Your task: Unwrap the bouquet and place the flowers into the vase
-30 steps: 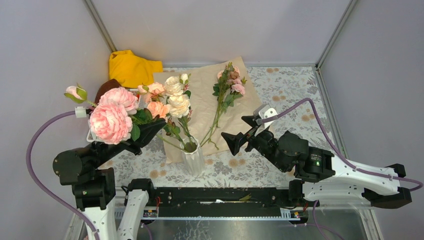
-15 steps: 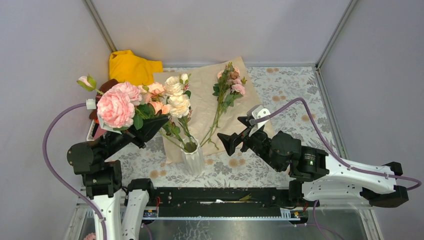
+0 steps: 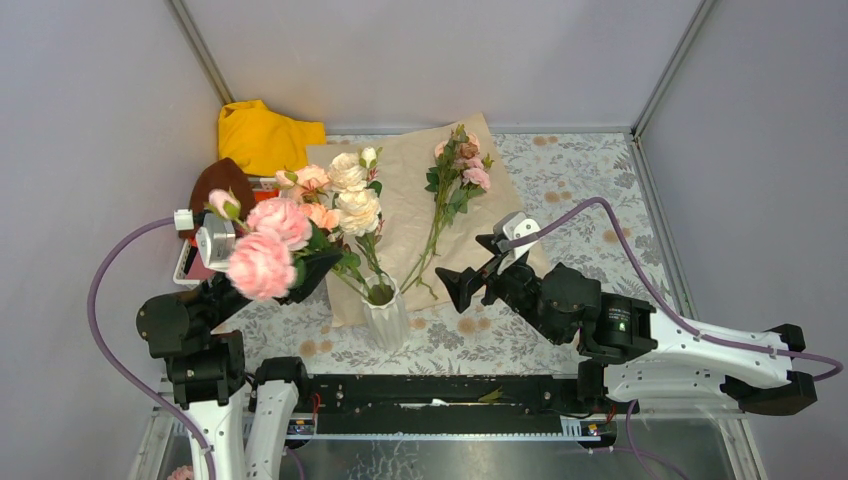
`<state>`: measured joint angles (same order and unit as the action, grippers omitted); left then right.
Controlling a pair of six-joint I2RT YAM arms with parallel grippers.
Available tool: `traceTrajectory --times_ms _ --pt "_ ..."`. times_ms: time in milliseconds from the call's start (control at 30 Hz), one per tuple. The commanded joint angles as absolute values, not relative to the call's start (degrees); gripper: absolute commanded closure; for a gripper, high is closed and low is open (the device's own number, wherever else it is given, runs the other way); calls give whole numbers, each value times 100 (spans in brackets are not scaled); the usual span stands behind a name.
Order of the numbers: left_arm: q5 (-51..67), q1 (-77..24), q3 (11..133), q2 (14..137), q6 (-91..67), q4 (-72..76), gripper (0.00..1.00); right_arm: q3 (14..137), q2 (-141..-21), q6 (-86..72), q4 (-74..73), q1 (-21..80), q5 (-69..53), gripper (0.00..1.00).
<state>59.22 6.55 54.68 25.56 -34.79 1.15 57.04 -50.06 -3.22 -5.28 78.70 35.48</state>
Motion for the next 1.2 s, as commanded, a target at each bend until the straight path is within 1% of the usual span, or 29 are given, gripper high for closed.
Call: traceTrajectory --times_ms 0,67,200,467,667,767,867,967,1067,1133,1167 --pt "5957 708 5504 2545 -3480 9 40 5690 -4902 -259 -246 7894 3704 0" --pt "5996 705 5577 2572 -3502 9 33 5657 -4868 -265 -247 7893 3704 0" --pt "6032 706 5667 2565 -3542 9 23 5601 -4786 -306 -271 7893 3713 0" --pt "5897 707 6095 2554 -3320 -736 17 5554 -4684 -323 -290 7897 3717 0" --pt "5543 709 6656 2565 -3006 -1295 14 5546 -4668 -309 -307 7893 3752 0" --pt "4967 729 7072 2505 -2855 -1670 14 5590 -4687 -303 -352 7897 3966 0" --pt "4107 768 7504 2461 -2804 -2047 14 5746 -4814 -364 -556 7888 4173 0" --pt "3377 801 7951 2514 -2886 -2373 14 5957 -5137 -518 -890 7885 4297 0" --pt "2668 839 8306 2611 -2975 -2725 17 6192 -5676 -793 -1135 7841 4560 0" --pt "2252 852 8465 2672 -2976 -2946 18 6570 -6090 -1332 -1701 7484 4720 0" --pt "2030 865 8518 2686 -2973 -3059 18 6729 -6254 -1702 -2019 7123 4474 0"
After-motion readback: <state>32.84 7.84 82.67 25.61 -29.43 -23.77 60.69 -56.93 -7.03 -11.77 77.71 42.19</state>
